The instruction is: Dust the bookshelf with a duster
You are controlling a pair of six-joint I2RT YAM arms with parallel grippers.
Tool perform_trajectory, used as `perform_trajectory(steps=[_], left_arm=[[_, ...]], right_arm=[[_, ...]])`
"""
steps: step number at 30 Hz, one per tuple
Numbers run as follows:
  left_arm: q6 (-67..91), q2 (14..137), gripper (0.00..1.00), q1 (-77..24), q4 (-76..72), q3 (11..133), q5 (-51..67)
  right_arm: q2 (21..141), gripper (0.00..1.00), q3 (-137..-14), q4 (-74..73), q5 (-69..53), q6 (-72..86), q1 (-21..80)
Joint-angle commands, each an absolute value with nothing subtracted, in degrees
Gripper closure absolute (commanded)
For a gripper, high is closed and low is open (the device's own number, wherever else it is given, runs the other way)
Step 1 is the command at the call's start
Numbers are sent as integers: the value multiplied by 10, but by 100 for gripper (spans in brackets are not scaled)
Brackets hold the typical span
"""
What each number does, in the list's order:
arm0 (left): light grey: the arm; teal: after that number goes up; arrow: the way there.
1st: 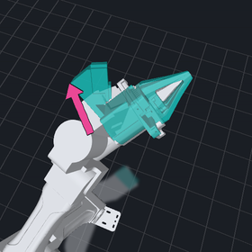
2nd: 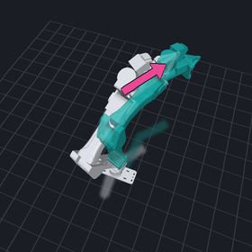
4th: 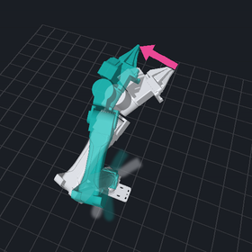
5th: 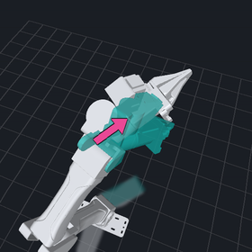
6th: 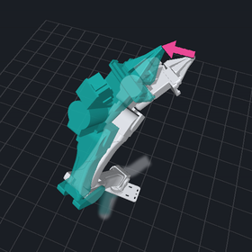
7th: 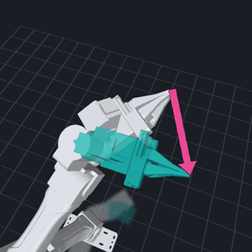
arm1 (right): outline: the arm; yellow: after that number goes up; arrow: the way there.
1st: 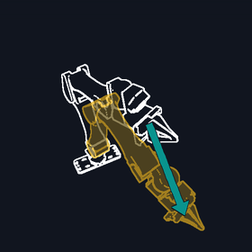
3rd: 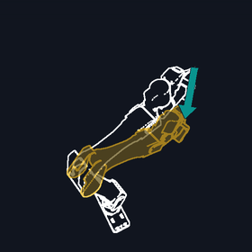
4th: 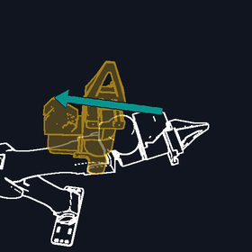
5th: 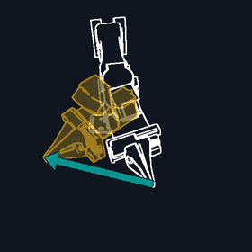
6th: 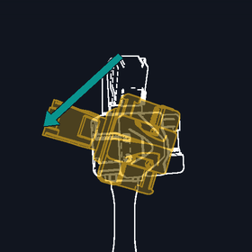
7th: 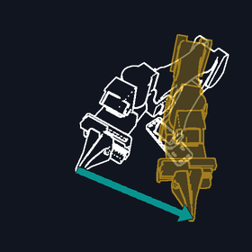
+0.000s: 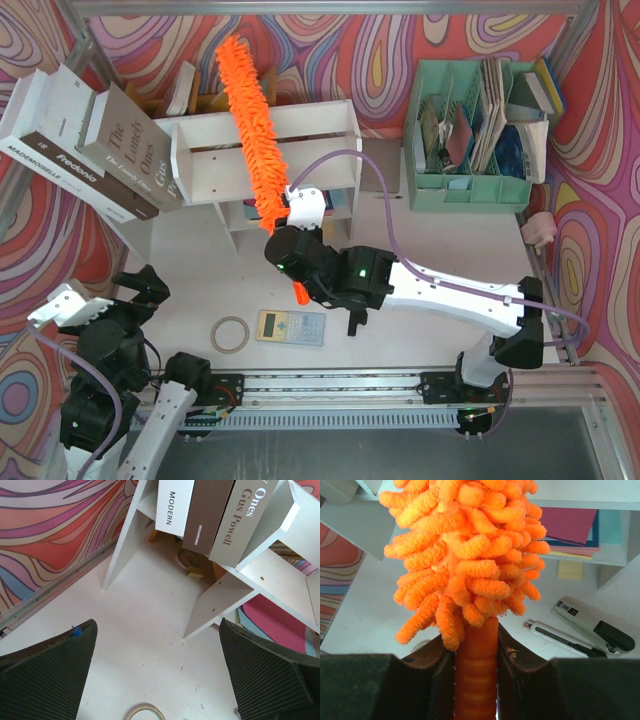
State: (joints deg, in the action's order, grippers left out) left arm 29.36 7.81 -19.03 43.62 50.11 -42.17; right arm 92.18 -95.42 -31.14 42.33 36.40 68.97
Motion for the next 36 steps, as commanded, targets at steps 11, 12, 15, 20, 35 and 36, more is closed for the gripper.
perform_trajectory(steps=[11,12,15,20,35,36], left_arm=[[293,69,2,-191,437,494,-419],[293,69,1,-191,437,494,-419],[293,69,1,-191,437,494,-418],[293,70,1,-191,437,494,-417],[294,71,2,-191,437,493,-418],[293,72,1,-191,437,494,-418]], right_arm=[[971,100,-1012,-257,371,334,699],[966,100,-1007,-260,379,335,699],[939,100,-988,-261,408,333,698],[905,100,-960,-272,439,337,693],[836,100,-873,-335,427,410,635],[829,100,-871,-342,434,412,631]])
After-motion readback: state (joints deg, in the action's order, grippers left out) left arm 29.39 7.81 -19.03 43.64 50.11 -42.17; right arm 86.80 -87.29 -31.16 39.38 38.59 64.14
